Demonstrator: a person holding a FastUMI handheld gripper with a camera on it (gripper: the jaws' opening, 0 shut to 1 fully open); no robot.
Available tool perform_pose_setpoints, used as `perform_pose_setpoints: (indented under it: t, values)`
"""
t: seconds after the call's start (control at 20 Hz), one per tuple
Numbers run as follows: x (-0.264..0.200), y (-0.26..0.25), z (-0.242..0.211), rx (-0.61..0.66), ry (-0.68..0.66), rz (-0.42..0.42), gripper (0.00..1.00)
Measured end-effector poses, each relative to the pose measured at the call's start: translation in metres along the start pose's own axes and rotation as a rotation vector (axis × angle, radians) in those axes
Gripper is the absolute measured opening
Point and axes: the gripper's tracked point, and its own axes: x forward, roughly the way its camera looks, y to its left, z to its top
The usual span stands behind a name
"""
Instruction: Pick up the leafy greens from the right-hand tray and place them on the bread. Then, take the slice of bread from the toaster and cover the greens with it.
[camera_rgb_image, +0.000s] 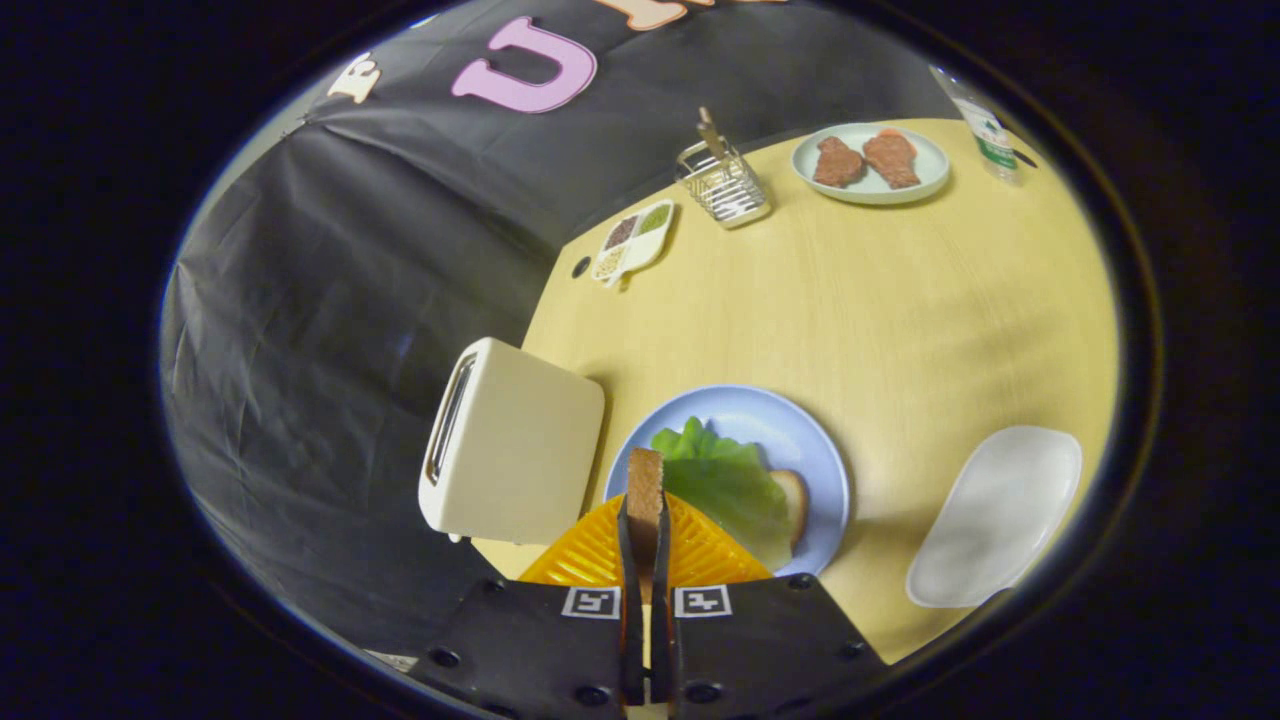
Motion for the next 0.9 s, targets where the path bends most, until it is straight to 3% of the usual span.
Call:
perform_pose_setpoints:
  t: [0.5, 0.65, 0.9]
  values:
    - [-0.002, -0.035, -0.007, 0.018, 0.018, -0.06, 0.19]
    - [-0.006, -0.04, -0.008, 0.005, 0.013, -0.072, 0.39]
    - [-0.018, -0.037, 0.0, -0.005, -0.037, -0.061, 0.96]
